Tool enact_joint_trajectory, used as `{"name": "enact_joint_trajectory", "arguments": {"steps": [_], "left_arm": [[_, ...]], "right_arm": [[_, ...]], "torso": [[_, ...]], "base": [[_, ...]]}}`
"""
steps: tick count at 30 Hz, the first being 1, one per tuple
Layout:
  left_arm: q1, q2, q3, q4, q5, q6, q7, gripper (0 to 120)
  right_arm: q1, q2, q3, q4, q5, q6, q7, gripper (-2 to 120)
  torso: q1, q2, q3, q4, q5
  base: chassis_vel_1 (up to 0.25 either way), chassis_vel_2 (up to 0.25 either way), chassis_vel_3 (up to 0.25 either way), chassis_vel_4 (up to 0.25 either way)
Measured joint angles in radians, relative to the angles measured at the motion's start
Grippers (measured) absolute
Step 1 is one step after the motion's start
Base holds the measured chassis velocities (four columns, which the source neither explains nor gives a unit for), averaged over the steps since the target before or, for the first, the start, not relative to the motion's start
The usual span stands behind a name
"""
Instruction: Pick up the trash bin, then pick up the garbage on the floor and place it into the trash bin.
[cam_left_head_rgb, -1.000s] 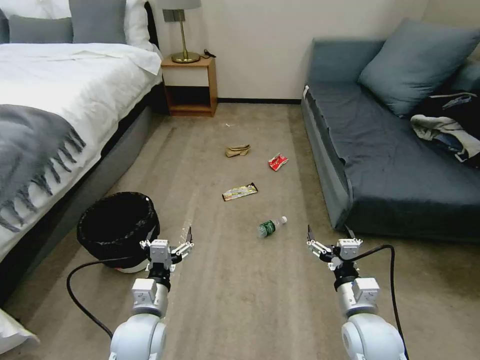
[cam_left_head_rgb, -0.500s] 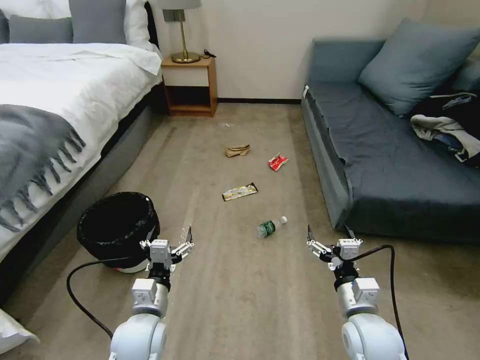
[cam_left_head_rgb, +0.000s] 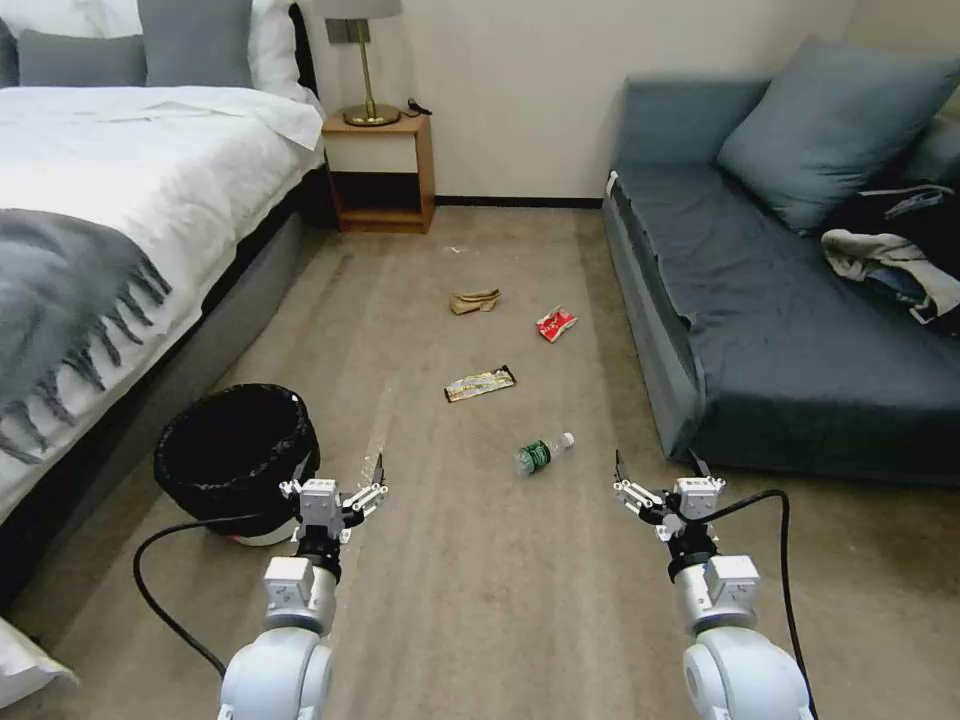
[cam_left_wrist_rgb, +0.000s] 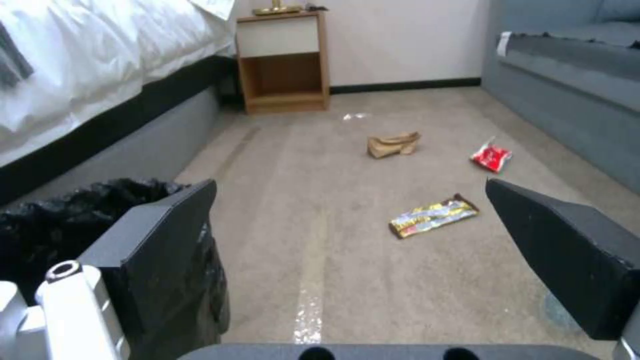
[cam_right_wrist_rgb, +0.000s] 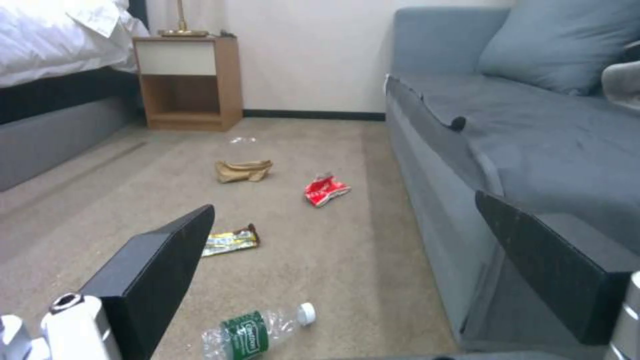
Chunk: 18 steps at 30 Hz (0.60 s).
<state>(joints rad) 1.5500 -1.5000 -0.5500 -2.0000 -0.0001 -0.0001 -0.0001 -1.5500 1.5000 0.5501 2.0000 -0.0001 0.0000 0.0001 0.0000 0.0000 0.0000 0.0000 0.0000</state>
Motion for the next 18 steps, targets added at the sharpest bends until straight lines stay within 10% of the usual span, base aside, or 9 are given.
{"name": "enact_joint_trajectory", "arguments": {"steps": [18], "left_arm": [[0.001,0.0,-0.005,-0.002,-0.008,-0.003,-0.001,100]], "right_arm": [[-0.003,-0.001,-0.006,-0.002,0.0,0.021,0.009,100]], "torso": [[0.0,0.0,0.0,0.0,-0.0001]], "base": [[0.0,0.0,0.0,0.0]]}}
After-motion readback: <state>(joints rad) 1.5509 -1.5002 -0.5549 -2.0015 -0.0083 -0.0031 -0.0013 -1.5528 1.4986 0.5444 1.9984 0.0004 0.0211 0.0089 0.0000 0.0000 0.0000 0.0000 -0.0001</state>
